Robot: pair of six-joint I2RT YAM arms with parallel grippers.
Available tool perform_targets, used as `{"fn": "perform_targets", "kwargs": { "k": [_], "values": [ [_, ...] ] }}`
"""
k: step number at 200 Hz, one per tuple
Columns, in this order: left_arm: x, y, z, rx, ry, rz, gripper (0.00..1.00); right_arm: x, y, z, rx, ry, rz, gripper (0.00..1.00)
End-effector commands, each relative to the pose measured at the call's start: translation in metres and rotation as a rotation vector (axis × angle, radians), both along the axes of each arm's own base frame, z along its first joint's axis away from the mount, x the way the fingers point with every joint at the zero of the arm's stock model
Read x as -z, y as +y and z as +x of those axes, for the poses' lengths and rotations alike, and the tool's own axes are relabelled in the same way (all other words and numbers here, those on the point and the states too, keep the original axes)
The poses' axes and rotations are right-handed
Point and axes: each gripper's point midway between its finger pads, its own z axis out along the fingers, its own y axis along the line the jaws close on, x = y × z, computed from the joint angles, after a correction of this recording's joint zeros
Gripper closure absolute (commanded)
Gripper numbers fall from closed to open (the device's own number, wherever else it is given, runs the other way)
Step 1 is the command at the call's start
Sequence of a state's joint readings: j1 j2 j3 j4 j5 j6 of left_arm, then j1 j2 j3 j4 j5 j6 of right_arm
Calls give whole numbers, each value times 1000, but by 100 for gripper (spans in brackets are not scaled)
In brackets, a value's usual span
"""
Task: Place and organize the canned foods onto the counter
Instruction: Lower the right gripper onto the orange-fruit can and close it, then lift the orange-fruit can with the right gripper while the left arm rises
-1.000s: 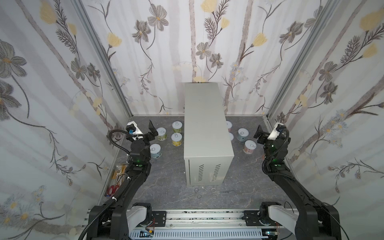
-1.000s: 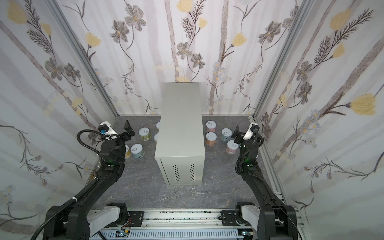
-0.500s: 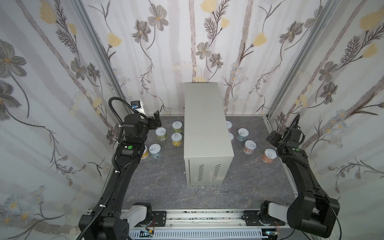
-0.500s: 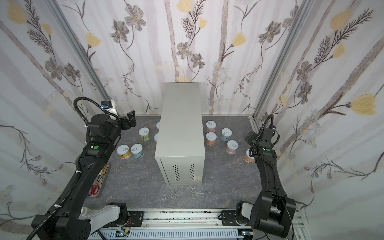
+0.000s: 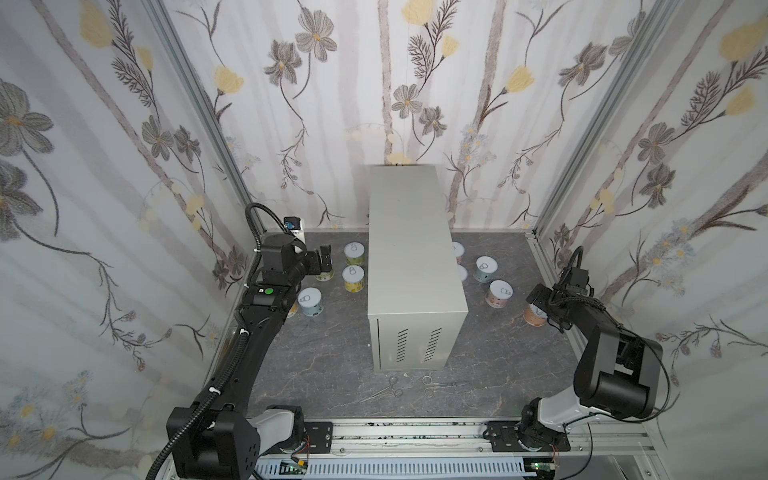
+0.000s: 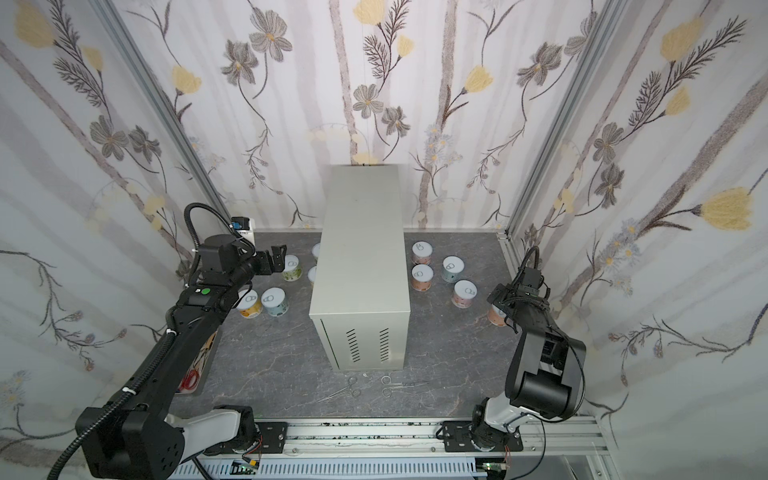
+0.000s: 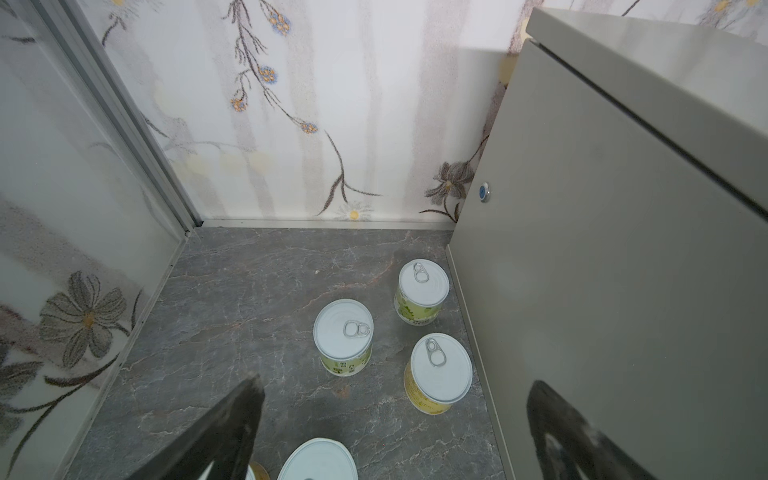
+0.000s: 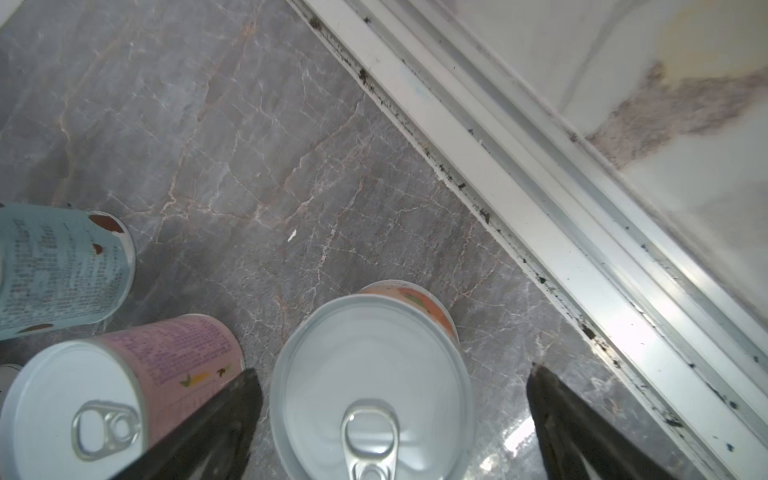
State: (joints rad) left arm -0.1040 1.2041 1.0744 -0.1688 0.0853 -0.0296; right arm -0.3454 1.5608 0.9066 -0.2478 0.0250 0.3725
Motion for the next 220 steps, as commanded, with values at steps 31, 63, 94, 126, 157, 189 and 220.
{"fn": "perform_targets", "kwargs": {
  "k": [31, 63, 94, 126, 157, 189, 220],
  "values": [
    [7, 1, -1, -4, 15, 22, 0, 22, 0, 20, -39, -5, 20, 0],
    [12, 1, 1, -9, 24, 34, 0, 30, -5, 21, -47, 25, -6, 5],
    [19, -3, 3, -9, 45, 47, 0, 34, -4, 19, -67, 54, -22, 19],
    [26, -6, 4, -6, 58, 71, 0, 33, -3, 18, -77, 70, -48, 34],
    [33, -7, 4, -9, 77, 97, 0, 32, 6, 19, -110, 84, -51, 41],
    [33, -9, 2, 2, 77, 110, 0, 24, 16, 20, -138, 73, -31, 55],
    [29, -11, -1, 17, 73, 117, 0, -17, 22, 25, -156, 21, -32, 60]
  ]
}}
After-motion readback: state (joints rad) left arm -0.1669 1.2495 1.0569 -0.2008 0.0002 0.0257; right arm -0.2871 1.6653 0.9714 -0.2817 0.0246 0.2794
